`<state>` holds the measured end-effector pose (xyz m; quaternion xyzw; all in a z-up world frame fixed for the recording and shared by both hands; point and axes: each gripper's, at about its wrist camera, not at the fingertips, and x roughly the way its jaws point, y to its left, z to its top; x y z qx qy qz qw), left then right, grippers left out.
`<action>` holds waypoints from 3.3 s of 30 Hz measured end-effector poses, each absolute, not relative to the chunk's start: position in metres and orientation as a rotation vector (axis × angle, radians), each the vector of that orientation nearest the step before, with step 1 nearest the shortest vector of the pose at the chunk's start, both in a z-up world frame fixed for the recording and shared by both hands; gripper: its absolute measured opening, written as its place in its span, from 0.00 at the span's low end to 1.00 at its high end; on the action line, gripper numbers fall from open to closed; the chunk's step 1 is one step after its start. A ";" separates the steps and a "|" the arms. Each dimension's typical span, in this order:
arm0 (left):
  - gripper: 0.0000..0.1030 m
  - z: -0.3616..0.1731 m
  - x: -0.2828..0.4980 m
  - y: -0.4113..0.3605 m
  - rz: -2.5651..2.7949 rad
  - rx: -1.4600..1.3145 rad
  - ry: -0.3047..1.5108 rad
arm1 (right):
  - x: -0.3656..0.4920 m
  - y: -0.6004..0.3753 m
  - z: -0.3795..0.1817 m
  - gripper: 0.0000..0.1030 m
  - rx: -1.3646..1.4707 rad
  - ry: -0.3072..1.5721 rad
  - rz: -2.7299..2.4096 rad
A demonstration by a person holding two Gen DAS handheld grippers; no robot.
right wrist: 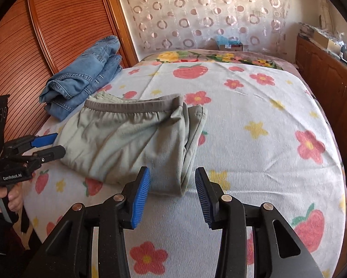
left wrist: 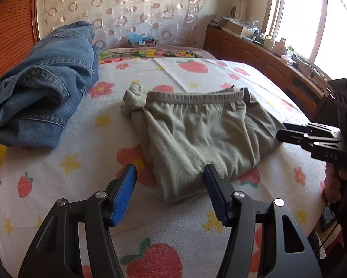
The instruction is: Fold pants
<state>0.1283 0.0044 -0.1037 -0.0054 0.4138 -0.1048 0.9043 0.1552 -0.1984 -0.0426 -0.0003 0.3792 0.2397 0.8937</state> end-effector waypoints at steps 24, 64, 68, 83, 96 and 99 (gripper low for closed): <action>0.11 -0.091 0.105 0.009 -0.294 -0.014 0.787 | 0.135 -0.205 -0.033 0.09 0.021 0.768 0.563; 0.78 -0.078 0.082 -0.007 -0.269 0.023 0.772 | 0.090 -0.216 -0.018 0.30 -0.053 0.709 0.518; 0.78 -0.081 0.097 -0.005 -0.256 0.008 0.781 | 0.104 -0.213 -0.020 0.30 -0.044 0.707 0.523; 0.45 -0.094 0.138 -0.005 -0.287 0.005 0.813 | 0.165 -0.184 -0.033 0.28 -0.041 0.771 0.534; 0.12 -0.069 0.138 -0.002 -0.307 -0.017 0.708 | 0.162 -0.184 -0.022 0.07 -0.051 0.685 0.535; 0.12 -0.076 0.150 -0.003 -0.285 -0.005 0.744 | 0.166 -0.179 -0.028 0.07 -0.074 0.708 0.518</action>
